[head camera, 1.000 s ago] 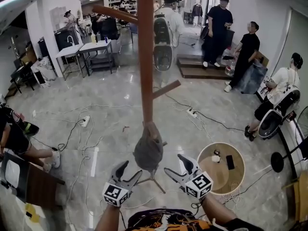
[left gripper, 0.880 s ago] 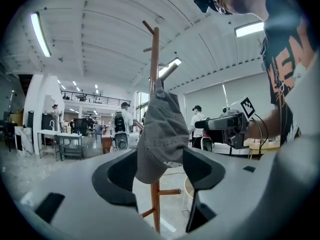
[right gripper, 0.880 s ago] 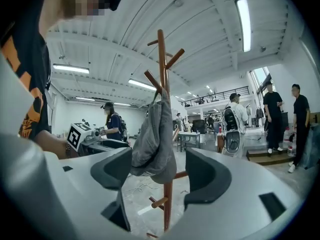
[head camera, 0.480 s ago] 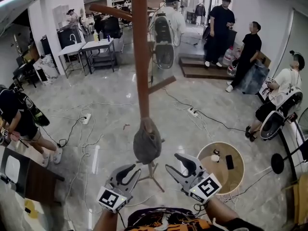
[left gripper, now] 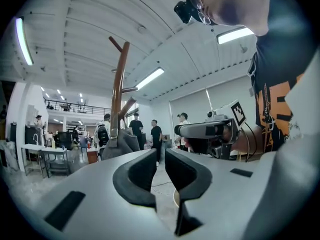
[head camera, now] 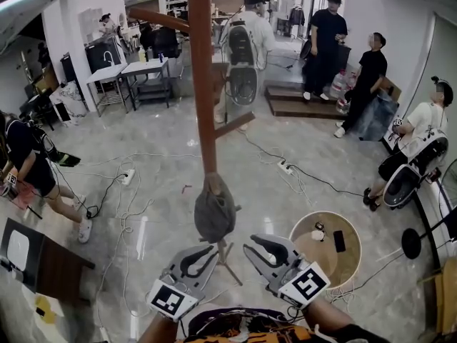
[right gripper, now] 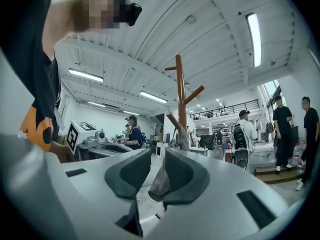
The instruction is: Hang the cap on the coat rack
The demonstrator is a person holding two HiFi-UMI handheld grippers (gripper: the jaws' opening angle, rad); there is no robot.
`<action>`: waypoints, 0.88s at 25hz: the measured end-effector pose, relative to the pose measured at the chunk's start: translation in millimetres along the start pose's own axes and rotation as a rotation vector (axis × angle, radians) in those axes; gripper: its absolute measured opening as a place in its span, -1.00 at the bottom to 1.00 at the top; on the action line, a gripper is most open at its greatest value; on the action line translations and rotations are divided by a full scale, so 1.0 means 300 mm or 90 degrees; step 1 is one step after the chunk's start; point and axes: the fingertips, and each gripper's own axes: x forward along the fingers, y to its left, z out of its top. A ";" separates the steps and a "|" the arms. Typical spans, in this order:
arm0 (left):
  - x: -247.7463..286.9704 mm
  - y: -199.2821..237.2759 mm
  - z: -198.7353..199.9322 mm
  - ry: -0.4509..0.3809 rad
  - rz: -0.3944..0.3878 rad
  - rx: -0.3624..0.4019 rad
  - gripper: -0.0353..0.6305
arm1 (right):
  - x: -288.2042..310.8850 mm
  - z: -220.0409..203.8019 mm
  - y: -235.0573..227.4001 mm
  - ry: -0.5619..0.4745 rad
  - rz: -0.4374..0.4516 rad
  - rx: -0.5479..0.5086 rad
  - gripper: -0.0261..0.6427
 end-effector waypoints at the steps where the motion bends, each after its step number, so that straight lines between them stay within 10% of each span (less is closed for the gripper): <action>1: 0.001 -0.004 0.005 -0.003 0.002 -0.003 -0.69 | -0.002 0.003 0.004 -0.001 0.001 0.004 -0.63; 22: 0.050 -0.108 0.025 -0.004 -0.049 0.000 -0.73 | 0.016 0.035 0.051 -0.014 0.033 0.043 -0.88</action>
